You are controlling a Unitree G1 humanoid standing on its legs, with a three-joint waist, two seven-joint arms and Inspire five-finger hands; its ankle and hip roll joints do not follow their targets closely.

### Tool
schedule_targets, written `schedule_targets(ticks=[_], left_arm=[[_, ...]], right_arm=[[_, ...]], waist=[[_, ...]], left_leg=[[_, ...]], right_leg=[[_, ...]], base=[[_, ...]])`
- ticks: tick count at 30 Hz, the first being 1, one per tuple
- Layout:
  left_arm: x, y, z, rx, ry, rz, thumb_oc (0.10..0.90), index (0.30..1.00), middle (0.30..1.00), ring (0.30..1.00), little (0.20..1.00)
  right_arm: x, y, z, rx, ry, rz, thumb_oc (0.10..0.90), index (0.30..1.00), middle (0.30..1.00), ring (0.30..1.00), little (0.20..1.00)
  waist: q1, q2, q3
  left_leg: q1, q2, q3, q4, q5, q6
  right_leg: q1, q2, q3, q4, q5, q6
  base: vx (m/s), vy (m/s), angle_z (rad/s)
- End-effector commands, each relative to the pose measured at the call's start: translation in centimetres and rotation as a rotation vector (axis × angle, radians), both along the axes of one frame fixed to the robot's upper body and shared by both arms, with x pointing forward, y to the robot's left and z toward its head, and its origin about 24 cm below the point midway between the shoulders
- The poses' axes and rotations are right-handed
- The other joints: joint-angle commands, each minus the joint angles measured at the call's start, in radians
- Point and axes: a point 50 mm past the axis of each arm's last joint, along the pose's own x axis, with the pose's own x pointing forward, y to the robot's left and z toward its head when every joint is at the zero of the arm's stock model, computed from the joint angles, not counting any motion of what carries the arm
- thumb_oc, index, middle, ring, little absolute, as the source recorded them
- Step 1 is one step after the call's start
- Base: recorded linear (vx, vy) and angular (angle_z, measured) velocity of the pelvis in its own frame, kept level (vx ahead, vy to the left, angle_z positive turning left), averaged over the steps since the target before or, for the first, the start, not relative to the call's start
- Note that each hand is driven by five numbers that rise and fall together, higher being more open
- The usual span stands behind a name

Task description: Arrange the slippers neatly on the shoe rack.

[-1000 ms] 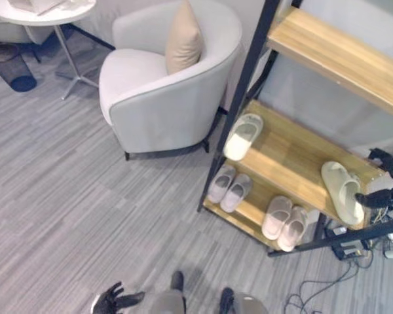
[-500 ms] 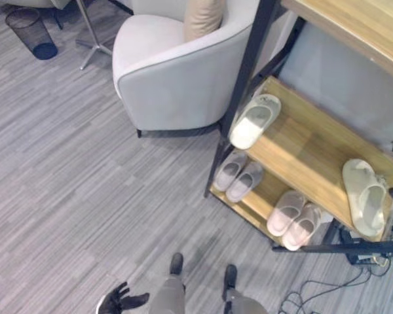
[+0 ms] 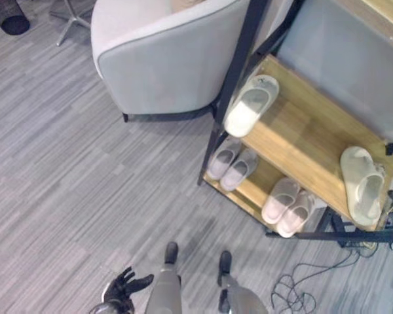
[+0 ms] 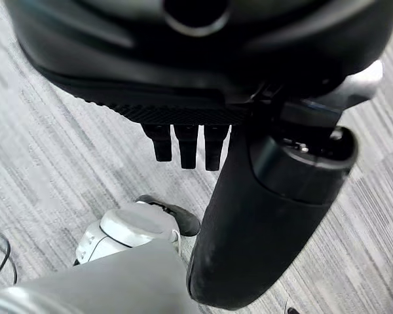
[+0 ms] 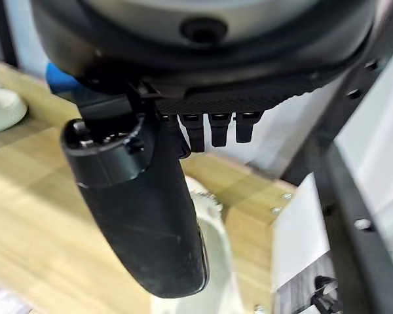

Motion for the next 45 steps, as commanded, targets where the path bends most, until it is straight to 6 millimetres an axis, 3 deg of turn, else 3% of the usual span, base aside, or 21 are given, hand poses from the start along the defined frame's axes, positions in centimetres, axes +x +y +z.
schedule_targets(ticks=[1,13,22,31,45], left_arm=[[0.5,0.9,0.6,0.008,-0.051,0.038,0.800,0.900,0.900,0.900,0.900],[1.3,0.9,0.9,-0.010,-0.087,0.072,0.800,0.900,0.900,0.900,0.900],[1.4,1.0,0.9,-0.028,-0.096,0.068,0.800,0.900,0.900,0.900,0.900],[0.5,1.2,0.6,-0.036,-0.061,0.069,0.800,0.900,0.900,0.900,0.900],[0.4,1.2,0.5,-0.061,-0.054,0.075,0.800,0.900,0.900,0.900,0.900]], right_arm=[[-0.3,-0.8,7.9,-0.153,-0.163,-0.049,0.800,0.900,0.900,0.900,0.900],[0.0,-0.9,9.0,-0.212,-0.137,-0.071,0.800,0.900,0.900,0.900,0.900],[0.1,-1.1,9.4,-0.192,-0.083,-0.091,0.800,0.900,0.900,0.900,0.900],[0.7,-0.5,9.8,-0.210,-0.032,-0.078,0.800,0.900,0.900,0.900,0.900],[1.6,0.8,10.1,-0.269,0.071,-0.045,0.800,0.900,0.900,0.900,0.900]], waist=[[0.033,0.020,-0.006],[0.033,0.013,0.023],[0.035,0.003,0.007],[0.030,-0.001,-0.009],[0.030,0.009,0.024]], left_leg=[[0.023,0.027,-0.040,-0.090,0.025,-0.038],[-0.003,0.030,-0.030,-0.095,0.036,-0.043],[-0.004,0.037,-0.023,-0.092,0.030,-0.047],[0.003,0.043,-0.019,-0.094,0.027,-0.051],[-0.006,0.052,-0.007,-0.089,0.034,-0.054]], right_leg=[[-0.039,-0.022,-0.011,0.093,-0.061,0.036],[-0.070,-0.018,-0.011,0.090,-0.053,0.033],[-0.064,-0.011,-0.009,0.070,-0.050,0.031],[-0.057,-0.008,-0.009,0.067,-0.055,0.027],[-0.077,-0.001,0.007,0.072,-0.051,0.019]], base=[[-0.03,0.007,-0.04],[0.00,0.000,0.00],[0.00,-0.002,0.00],[0.00,0.000,0.00],[-0.01,-0.013,-0.02]])
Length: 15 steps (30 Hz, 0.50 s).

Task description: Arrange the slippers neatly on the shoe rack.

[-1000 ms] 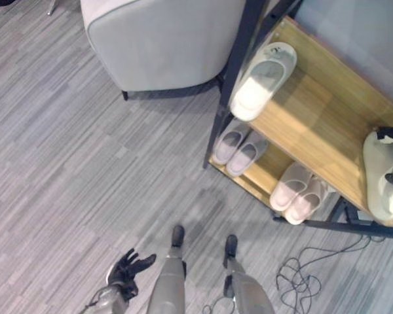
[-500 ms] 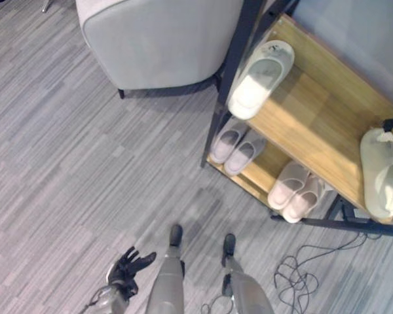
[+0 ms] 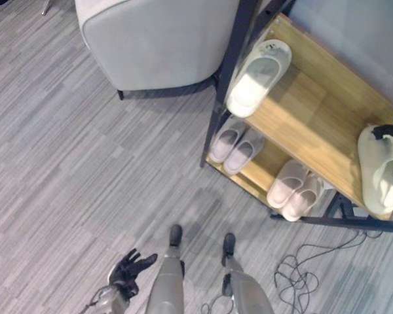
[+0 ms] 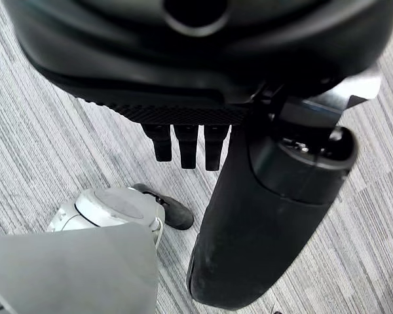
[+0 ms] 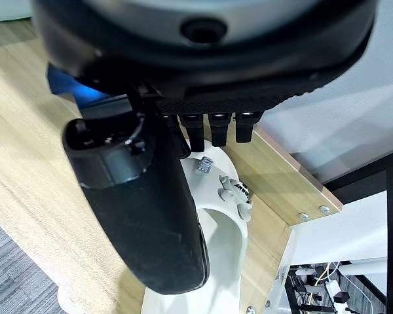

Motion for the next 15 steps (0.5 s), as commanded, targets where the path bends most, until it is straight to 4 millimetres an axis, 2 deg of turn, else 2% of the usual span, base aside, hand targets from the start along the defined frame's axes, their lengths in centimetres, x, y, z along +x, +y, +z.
schedule_targets(ticks=[1,6,7,15], left_arm=[[-3.3,1.7,-0.6,0.026,0.072,0.030,0.800,0.900,0.900,0.900,0.900],[-2.7,1.2,-0.6,0.020,0.058,0.017,0.800,0.900,0.900,0.900,0.900],[-2.5,1.1,-0.5,0.027,0.059,0.009,0.800,0.900,0.900,0.900,0.900],[-2.1,1.0,-0.5,0.043,0.060,-0.002,0.800,0.900,0.900,0.900,0.900]], right_arm=[[-1.9,-1.6,4.7,-0.057,-0.140,-0.094,0.800,0.900,0.900,0.900,0.900],[-1.8,-1.7,4.9,-0.088,-0.143,-0.105,0.800,0.900,0.900,0.900,0.900],[-1.8,-1.8,5.0,-0.103,-0.155,-0.106,0.800,0.900,0.900,0.900,0.900],[-1.4,-1.8,4.9,-0.127,-0.157,-0.106,0.800,0.900,0.900,0.900,0.900]], waist=[[0.009,-0.005,-0.050],[0.007,0.014,-0.029],[0.007,0.025,-0.020],[0.012,0.040,0.006]], left_leg=[[0.013,0.048,-0.026,-0.083,0.020,-0.055],[-0.002,0.043,-0.026,-0.084,0.031,-0.054],[-0.008,0.041,-0.025,-0.086,0.036,-0.054],[-0.023,0.042,-0.018,-0.079,0.040,-0.054]], right_leg=[[-0.045,-0.003,-0.013,0.072,-0.068,0.024],[-0.060,-0.003,-0.011,0.078,-0.062,0.023],[-0.069,-0.005,-0.009,0.082,-0.062,0.023],[-0.093,-0.006,-0.003,0.092,-0.056,0.020]], base=[[-0.01,-0.012,-0.05],[-0.01,-0.007,-0.02],[0.00,0.000,0.00],[-0.01,-0.002,-0.02]])
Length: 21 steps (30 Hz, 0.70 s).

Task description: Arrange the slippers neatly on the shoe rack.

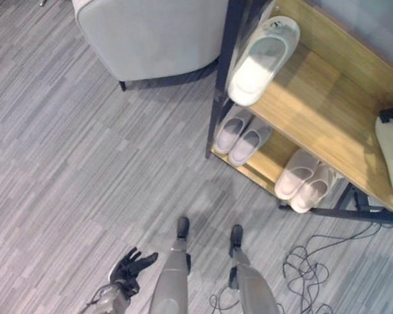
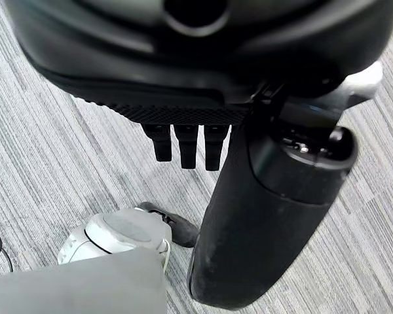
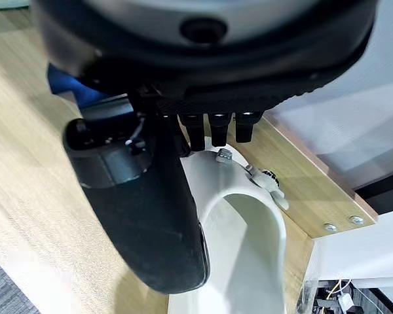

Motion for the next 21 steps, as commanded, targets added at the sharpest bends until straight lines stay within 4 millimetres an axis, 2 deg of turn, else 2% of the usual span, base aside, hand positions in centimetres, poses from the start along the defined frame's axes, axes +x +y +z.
schedule_targets(ticks=[1,11,12,14,16,17,18,21], left_arm=[[-2.6,1.2,-0.6,0.043,0.068,0.013,0.800,0.900,0.900,0.900,0.900],[-1.8,0.7,-0.5,0.057,0.060,-0.030,0.800,0.900,0.900,0.900,0.900],[-1.8,0.8,-0.4,0.065,0.061,-0.037,0.800,0.900,0.900,0.900,0.900],[-1.8,0.9,-0.4,0.074,0.066,-0.048,0.800,0.900,0.900,0.900,0.900],[-1.9,1.0,-0.4,0.082,0.075,-0.061,0.800,0.900,0.900,0.900,0.900],[-1.9,1.1,-0.4,0.093,0.085,-0.072,0.800,0.900,0.900,0.900,0.900],[-2.0,1.0,-0.5,0.092,0.091,-0.075,0.800,0.900,0.900,0.900,0.900],[-2.1,1.1,-0.6,0.101,0.106,-0.083,0.800,0.900,0.900,0.900,0.900]], right_arm=[[-1.8,-2.4,2.6,-0.063,-0.083,-0.125,0.800,0.900,0.900,0.900,0.900],[-1.6,-2.9,2.7,-0.059,-0.103,-0.144,0.800,0.900,0.900,0.900,0.900],[-1.6,-3.0,2.7,-0.067,-0.097,-0.150,0.718,0.778,0.778,0.778,0.778],[-1.8,-3.2,2.6,-0.083,-0.082,-0.161,0.599,0.599,0.599,0.599,0.599],[-1.8,-3.4,2.5,-0.101,-0.063,-0.170,0.577,0.566,0.566,0.566,0.566],[-1.8,-3.4,2.5,-0.128,-0.048,-0.176,0.456,0.385,0.385,0.385,0.385],[-1.7,-3.4,2.5,-0.140,-0.042,-0.175,0.406,0.309,0.309,0.309,0.309],[-1.7,-3.6,2.4,-0.175,-0.025,-0.184,0.400,0.300,0.300,0.300,0.300]], waist=[[0.008,-0.010,-0.034],[0.007,-0.004,-0.028],[0.007,-0.004,-0.029],[0.008,-0.006,-0.030],[0.008,-0.006,-0.029],[0.009,-0.006,-0.029],[0.008,-0.004,-0.028],[0.010,-0.002,-0.026]], left_leg=[[0.001,0.043,-0.031,-0.078,0.034,-0.056],[-0.003,0.043,-0.026,-0.073,0.032,-0.055],[-0.003,0.043,-0.027,-0.072,0.030,-0.055],[-0.003,0.042,-0.027,-0.072,0.029,-0.054],[-0.003,0.040,-0.027,-0.070,0.028,-0.054],[-0.003,0.040,-0.028,-0.070,0.028,-0.053],[-0.003,0.040,-0.029,-0.070,0.028,-0.053],[-0.002,0.040,-0.029,-0.072,0.029,-0.052]], right_leg=[[-0.063,-0.004,-0.018,0.092,-0.066,0.019],[-0.068,-0.004,-0.015,0.097,-0.067,0.016],[-0.066,-0.004,-0.016,0.098,-0.069,0.016],[-0.065,-0.004,-0.017,0.098,-0.070,0.015],[-0.065,-0.005,-0.017,0.099,-0.069,0.014],[-0.064,-0.005,-0.017,0.098,-0.069,0.015],[-0.064,-0.006,-0.017,0.097,-0.069,0.015],[-0.064,-0.007,-0.018,0.097,-0.068,0.015]], base=[[0.00,0.000,0.00],[0.00,0.000,0.00],[0.00,0.000,0.00],[0.00,0.000,0.00],[0.00,0.000,0.00],[-0.03,0.010,0.03],[0.00,0.000,0.00],[0.00,0.000,0.00]])
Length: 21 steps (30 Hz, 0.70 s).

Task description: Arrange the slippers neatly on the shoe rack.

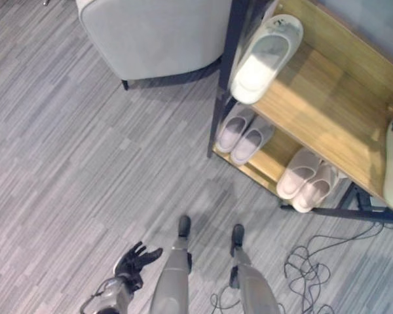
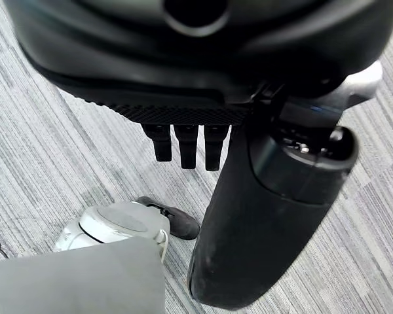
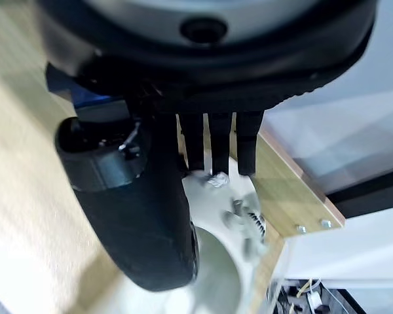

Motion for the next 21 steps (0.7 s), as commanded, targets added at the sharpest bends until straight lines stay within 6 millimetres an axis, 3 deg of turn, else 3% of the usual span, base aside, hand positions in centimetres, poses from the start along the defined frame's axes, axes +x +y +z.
schedule_targets(ticks=[1,7,12,13,15,18,19,21], left_arm=[[-3.1,1.6,-0.8,0.091,0.107,-0.036,0.800,0.900,0.900,0.900,0.900],[-3.4,1.6,-0.9,0.118,0.136,-0.061,0.800,0.900,0.900,0.900,0.900],[-3.1,0.8,-1.0,0.113,0.112,-0.049,0.800,0.900,0.900,0.900,0.900],[-3.1,0.3,-1.1,0.122,0.103,-0.036,0.800,0.900,0.900,0.900,0.900],[-2.7,0.7,-0.7,0.156,0.082,-0.037,0.800,0.900,0.900,0.900,0.900],[-2.3,1.1,-0.3,0.186,0.068,-0.055,0.800,0.900,0.900,0.900,0.900],[-2.4,1.4,-0.2,0.209,0.073,-0.063,0.800,0.900,0.900,0.900,0.900],[-2.3,1.6,-0.1,0.235,0.082,-0.079,0.800,0.900,0.900,0.900,0.900]], right_arm=[[-1.6,-2.3,2.6,-0.095,-0.077,-0.120,0.400,0.300,0.300,0.300,0.300],[-1.7,-2.2,2.7,-0.112,-0.083,-0.110,0.400,0.300,0.300,0.300,0.300],[-1.9,-0.9,3.8,-0.113,-0.235,0.011,0.400,0.300,0.300,0.300,0.300],[-1.7,-0.1,4.4,-0.019,-0.421,0.093,0.400,0.300,0.300,0.300,0.300],[-2.3,0.8,4.1,0.063,-0.576,0.180,0.400,0.300,0.300,0.300,0.300],[-3.4,0.8,3.5,0.091,-0.664,0.211,0.400,0.300,0.300,0.300,0.300],[-3.9,2.1,3.4,0.127,-0.761,0.291,0.400,0.300,0.300,0.300,0.300],[-4.5,2.8,2.8,0.202,-0.853,0.343,0.400,0.300,0.300,0.300,0.300]], waist=[[0.003,-0.005,-0.028],[0.003,-0.003,-0.026],[-0.018,0.006,-0.029],[-0.039,0.012,-0.036],[-0.047,-0.004,-0.051],[-0.034,-0.020,-0.068],[-0.031,-0.028,-0.086],[-0.025,-0.037,-0.104]], left_leg=[[-0.001,0.042,-0.037,-0.072,0.022,-0.056],[-0.006,0.041,-0.037,-0.074,0.026,-0.054],[-0.006,0.043,-0.037,-0.070,0.025,-0.052],[0.000,0.044,-0.036,-0.068,0.018,-0.051],[0.004,0.046,-0.037,-0.068,0.013,-0.048],[0.002,0.045,-0.041,-0.069,0.011,-0.046],[0.010,0.049,-0.040,-0.068,-0.001,-0.045],[0.020,0.049,-0.044,-0.068,-0.011,-0.042]], right_leg=[[-0.065,-0.003,-0.018,0.097,-0.073,0.014],[-0.069,-0.003,-0.016,0.096,-0.069,0.015],[-0.066,-0.003,-0.015,0.096,-0.070,0.018],[-0.060,-0.002,-0.015,0.097,-0.071,0.020],[-0.053,-0.002,-0.017,0.094,-0.074,0.023],[-0.050,-0.004,-0.024,0.090,-0.074,0.026],[-0.036,0.000,-0.026,0.088,-0.080,0.028],[-0.022,0.002,-0.030,0.083,-0.083,0.030]], base=[[0.00,0.000,0.00],[0.00,0.000,0.00],[0.00,0.000,0.00],[0.00,0.000,0.00],[0.05,-0.006,0.04],[0.03,-0.015,0.00],[0.06,-0.033,0.02],[0.07,-0.015,0.13]])
